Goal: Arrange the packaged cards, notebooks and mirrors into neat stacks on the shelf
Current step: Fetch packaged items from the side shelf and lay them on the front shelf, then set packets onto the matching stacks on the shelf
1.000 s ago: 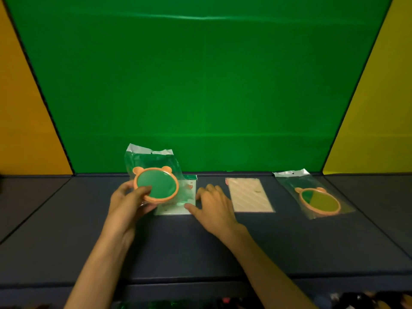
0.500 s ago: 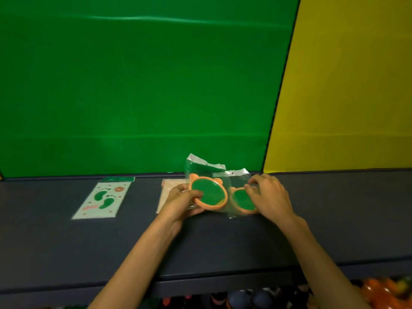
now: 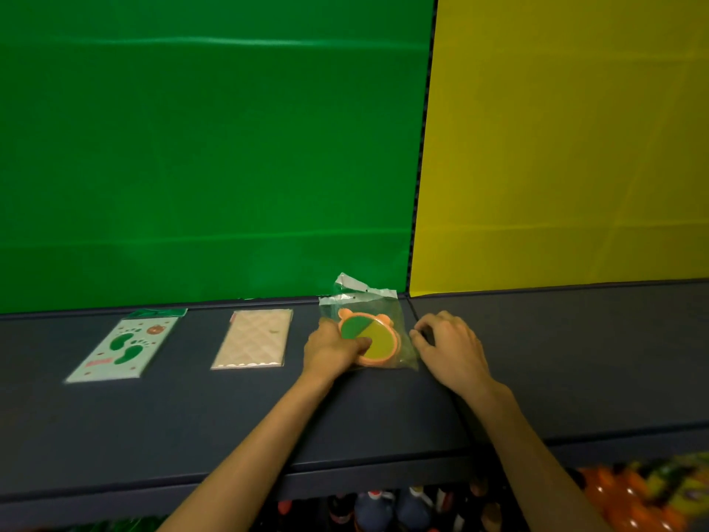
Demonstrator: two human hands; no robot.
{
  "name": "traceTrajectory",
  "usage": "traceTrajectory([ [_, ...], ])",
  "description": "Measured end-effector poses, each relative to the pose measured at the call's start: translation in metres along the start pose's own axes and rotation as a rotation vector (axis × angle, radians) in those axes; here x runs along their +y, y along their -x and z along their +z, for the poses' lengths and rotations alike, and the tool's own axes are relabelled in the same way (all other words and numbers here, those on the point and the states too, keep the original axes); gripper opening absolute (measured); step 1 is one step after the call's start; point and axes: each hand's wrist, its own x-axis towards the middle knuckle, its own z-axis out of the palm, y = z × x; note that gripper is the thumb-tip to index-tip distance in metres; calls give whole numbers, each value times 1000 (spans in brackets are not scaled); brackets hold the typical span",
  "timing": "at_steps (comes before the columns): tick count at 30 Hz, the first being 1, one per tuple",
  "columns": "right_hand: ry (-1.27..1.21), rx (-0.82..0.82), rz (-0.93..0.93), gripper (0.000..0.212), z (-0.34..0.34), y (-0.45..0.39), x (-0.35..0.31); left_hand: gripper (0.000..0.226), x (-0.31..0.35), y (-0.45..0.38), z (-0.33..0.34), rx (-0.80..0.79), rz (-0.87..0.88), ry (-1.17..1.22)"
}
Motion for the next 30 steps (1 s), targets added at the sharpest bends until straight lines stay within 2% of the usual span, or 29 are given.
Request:
traceTrajectory([
  [2, -9, -8, -21, 19, 1, -2, -2, 76, -2, 1, 0, 69, 28, -261],
  [4, -27, -14, -47, 19, 3, -3, -7, 82, -4, 3, -3, 137, 67, -413],
  [9, -57, -40, -133, 25, 17, -11, -34, 58, -14, 8, -44, 198, 313, -433],
  [13, -114, -67, -220, 26, 34, -15, -75, 52, -32, 18, -99, 185, 455, -627],
  [19, -150, -145, -373, 29, 67, -13, -157, 53, -79, 39, -173, 220, 368, -790],
  [30, -174, -233, -566, 34, 132, 31, -350, 57, -208, 85, -324, 307, 168, -824],
])
